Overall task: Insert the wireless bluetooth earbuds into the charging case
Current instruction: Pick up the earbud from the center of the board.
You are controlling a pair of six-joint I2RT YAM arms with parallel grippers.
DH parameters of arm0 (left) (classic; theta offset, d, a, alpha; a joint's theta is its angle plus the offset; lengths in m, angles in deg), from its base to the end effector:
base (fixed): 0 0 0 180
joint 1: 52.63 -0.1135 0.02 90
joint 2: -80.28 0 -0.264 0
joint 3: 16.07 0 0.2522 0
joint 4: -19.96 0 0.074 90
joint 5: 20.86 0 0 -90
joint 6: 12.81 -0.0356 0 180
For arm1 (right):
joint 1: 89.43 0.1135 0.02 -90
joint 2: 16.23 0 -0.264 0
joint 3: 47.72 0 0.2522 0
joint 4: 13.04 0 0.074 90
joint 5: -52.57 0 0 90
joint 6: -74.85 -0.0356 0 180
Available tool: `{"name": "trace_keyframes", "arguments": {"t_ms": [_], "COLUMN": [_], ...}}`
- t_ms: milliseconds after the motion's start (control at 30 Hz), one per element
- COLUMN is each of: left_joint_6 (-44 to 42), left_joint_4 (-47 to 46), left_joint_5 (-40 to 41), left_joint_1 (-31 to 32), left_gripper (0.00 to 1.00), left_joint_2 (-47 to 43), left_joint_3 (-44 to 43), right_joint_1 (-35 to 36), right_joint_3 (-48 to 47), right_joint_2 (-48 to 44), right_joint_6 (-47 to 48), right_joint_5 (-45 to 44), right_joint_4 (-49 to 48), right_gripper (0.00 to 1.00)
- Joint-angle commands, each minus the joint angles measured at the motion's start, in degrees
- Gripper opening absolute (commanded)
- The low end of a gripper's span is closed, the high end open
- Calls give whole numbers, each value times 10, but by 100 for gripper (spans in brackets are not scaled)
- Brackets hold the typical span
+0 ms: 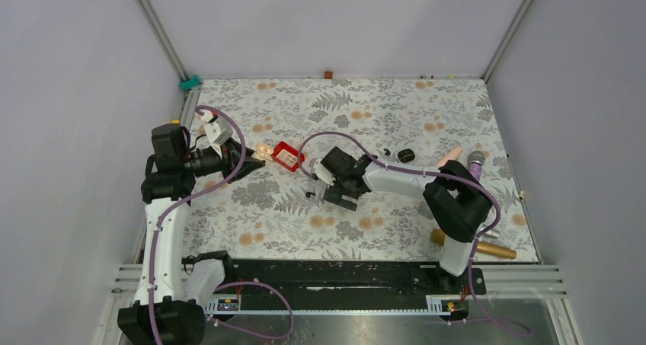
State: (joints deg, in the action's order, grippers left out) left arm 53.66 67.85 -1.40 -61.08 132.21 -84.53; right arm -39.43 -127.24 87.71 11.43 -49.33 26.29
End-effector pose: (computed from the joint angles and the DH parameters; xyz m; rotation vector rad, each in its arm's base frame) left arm 0.1754 -0.0079 0.3484 0.8948 1.6009 -0.8952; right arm 0.2379 0.2721 0.1678 -1.5907 2.1188 -0.1450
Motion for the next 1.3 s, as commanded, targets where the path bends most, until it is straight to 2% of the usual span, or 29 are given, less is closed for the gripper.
{"name": "trace_keyframes", "arguments": {"t_ms": [0,333,700,767,867,1000,1100,1267], "left_joint_6": [-3,-4,-4,-4,-4,-4,-4,-4], "left_joint_4": [-22,-22,-22,-22,-22,-22,-22,-22], "left_joint_5": [-24,-29,-34,-35,-36,-40,-42,-42], "left_joint_1": [-5,-8,-11,-11,-11,-12,-12,-12], "left_gripper": [0,0,0,0,0,0,0,0], "left_joint_2": [-5,-6,-7,-8,-8,-4,0,1], "left_joint_3": [3,4,4,5,5,5,4,4], "right_joint_1": [4,4,-9,-26,-85,-151,-173,-178], "right_joint_3": [-22,-5,-3,-16,-44,-57,-58,-75], "right_joint_2": [2,9,-16,-32,-60,-75,-67,-27], "right_joint_6": [10,39,46,25,-28,-90,-129,-182], "right_joint_5": [-44,-124,-117,-62,86,225,275,303], "right_joint_4": [11,-25,-20,12,66,86,88,97], "right_gripper": [99,99,100,100,99,94,91,86]}}
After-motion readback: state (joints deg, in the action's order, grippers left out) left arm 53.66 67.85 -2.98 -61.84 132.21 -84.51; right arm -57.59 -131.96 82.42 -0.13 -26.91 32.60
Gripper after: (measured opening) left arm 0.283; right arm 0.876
